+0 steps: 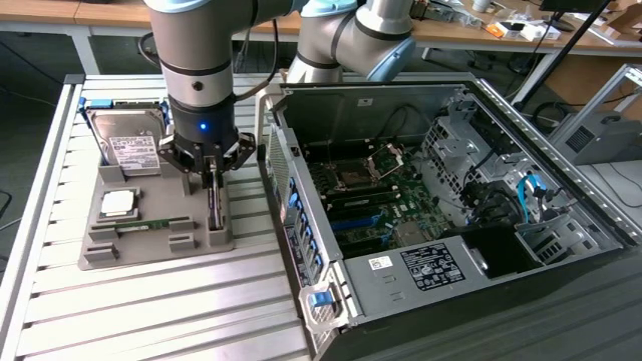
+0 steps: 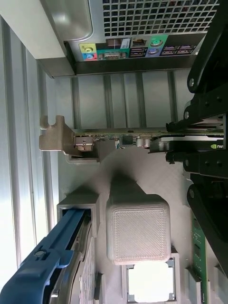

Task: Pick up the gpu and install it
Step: 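Pick up the gpu and move the gpu toward the slot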

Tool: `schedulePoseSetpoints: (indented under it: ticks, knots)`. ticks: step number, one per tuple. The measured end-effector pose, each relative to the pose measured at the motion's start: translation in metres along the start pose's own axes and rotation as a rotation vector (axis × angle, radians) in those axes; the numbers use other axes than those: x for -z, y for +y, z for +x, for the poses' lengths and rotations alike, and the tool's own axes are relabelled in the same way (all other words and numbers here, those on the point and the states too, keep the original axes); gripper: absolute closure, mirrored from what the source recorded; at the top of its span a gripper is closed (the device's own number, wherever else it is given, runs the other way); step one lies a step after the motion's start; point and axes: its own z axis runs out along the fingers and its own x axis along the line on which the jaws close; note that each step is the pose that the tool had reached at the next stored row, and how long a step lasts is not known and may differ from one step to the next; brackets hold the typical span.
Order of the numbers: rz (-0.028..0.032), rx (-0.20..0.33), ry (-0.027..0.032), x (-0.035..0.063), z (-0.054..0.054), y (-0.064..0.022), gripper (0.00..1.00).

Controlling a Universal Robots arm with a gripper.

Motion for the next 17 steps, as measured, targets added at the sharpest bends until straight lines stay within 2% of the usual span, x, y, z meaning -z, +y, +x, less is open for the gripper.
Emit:
schedulePoseSetpoints:
  ticks: [10,17]
  knots:
    - [0.0,0.0,0.0,0.0075,-0.0002,0.0003,0.73]
    - [-0.0001,0.0,0.0,0.0094,-0.0003,0.0004,0.73]
